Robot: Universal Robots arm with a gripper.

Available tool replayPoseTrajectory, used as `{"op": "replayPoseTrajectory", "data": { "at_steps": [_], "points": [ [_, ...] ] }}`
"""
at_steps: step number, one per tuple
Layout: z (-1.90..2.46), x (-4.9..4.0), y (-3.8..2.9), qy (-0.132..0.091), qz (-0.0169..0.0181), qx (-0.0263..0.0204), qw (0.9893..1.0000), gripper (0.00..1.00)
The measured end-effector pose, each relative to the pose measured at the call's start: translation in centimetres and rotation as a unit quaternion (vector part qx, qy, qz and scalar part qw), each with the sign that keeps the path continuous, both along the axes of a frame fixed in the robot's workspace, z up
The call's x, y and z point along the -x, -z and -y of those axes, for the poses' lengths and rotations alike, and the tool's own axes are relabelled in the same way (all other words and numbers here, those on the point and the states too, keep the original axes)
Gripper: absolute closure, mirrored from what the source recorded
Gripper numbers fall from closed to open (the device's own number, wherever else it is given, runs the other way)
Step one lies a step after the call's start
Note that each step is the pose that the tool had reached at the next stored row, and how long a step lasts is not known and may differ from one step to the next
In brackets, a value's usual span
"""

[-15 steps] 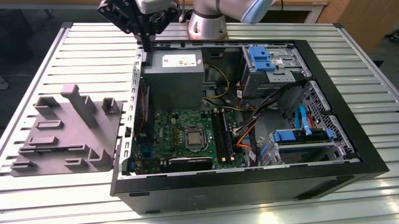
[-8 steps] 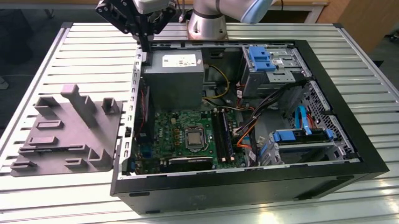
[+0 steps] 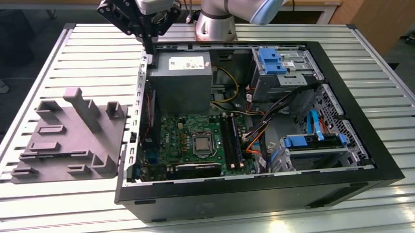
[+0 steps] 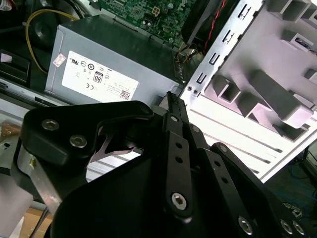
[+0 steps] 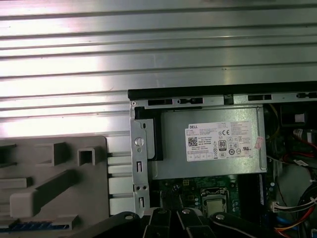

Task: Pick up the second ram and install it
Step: 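Reach for the second ram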

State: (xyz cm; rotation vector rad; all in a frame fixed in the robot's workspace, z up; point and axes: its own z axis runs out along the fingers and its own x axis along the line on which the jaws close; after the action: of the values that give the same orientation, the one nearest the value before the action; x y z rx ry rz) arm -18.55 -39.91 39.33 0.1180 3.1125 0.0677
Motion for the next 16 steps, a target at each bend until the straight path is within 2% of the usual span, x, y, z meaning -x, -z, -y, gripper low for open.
{"op": "replayPoseTrajectory", "data": {
  "at_steps": [16],
  "points": [
    [0.0,0.56,0.0,0.0,0.0,0.0,1.0,0.89]
  ]
}}
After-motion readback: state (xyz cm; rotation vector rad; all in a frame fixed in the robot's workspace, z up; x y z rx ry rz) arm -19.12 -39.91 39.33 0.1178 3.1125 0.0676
